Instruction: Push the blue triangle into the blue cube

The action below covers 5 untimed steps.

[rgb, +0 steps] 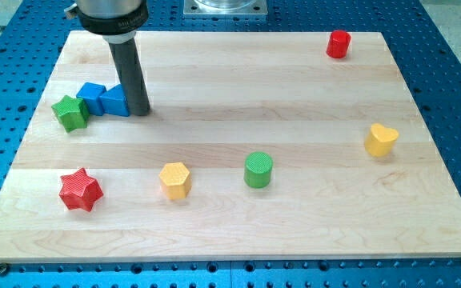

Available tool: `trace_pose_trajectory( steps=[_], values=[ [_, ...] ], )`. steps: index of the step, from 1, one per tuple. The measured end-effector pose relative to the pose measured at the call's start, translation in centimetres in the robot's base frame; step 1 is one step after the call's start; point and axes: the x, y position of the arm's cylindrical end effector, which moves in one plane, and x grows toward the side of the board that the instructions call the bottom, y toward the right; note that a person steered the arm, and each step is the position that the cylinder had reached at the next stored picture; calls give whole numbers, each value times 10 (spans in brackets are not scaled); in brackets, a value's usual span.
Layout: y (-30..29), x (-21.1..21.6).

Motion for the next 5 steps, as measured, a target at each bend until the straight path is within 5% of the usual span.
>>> trace_pose_trajectory(
  steps=[4, 5],
  values=[
    [-24, -9],
    [84, 6]
  ],
)
